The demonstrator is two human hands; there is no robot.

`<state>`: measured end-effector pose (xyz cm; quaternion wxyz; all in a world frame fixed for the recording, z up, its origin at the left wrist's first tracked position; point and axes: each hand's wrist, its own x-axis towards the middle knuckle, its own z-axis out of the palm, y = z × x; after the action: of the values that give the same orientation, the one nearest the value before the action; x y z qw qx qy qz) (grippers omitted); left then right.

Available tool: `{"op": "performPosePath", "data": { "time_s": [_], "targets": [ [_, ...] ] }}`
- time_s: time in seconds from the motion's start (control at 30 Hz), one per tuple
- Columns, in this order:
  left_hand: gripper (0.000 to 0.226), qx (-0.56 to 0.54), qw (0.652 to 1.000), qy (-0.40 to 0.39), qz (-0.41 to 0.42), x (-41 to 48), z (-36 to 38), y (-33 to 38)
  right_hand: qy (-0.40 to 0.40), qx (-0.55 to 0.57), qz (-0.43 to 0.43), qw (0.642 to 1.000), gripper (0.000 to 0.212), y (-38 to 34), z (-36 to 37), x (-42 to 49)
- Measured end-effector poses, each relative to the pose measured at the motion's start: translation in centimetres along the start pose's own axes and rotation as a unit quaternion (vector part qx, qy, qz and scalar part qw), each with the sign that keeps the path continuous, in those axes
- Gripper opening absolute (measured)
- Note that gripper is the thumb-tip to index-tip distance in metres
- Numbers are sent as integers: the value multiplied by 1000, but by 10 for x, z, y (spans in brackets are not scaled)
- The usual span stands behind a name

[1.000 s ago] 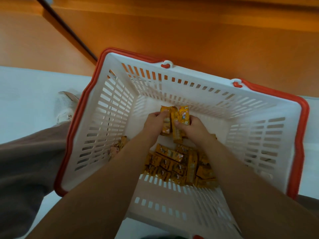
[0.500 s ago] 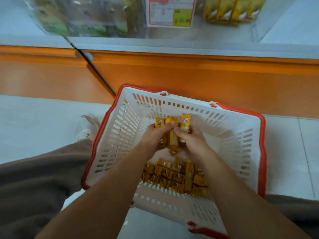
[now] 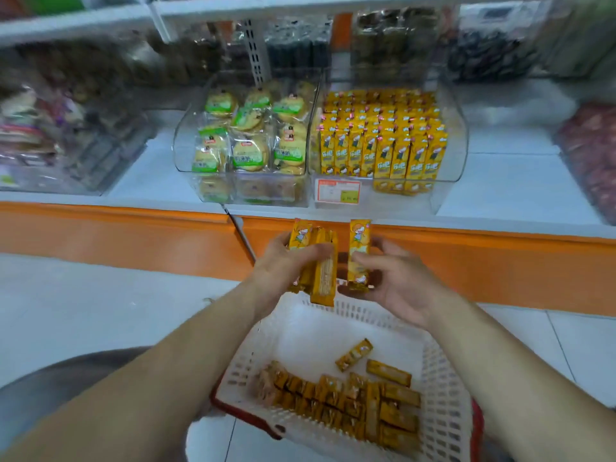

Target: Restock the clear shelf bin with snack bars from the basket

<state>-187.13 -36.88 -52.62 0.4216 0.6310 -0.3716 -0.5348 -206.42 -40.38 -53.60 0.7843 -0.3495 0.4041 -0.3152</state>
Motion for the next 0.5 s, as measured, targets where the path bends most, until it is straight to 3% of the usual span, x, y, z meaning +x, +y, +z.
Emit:
{"op": "performPosePath", "data": {
  "time_s": [0.1, 0.2, 0.37, 0.5],
  "targets": [
    [73, -7, 999, -26, 37, -7, -3, 40, 17, -5, -23, 1000, 23, -45, 13, -15],
    [55, -2, 997, -33, 77, -7, -3, 70, 47, -38, -57, 997, 16, -76, 20, -20],
    [28, 14, 993, -3, 113, 4, -8, 84, 41, -43, -93, 994, 22, -100, 15, -15],
    [26, -18, 995, 18, 97, 15, -8, 75, 40, -3, -80, 996, 28, -102, 14, 1]
  ]
}}
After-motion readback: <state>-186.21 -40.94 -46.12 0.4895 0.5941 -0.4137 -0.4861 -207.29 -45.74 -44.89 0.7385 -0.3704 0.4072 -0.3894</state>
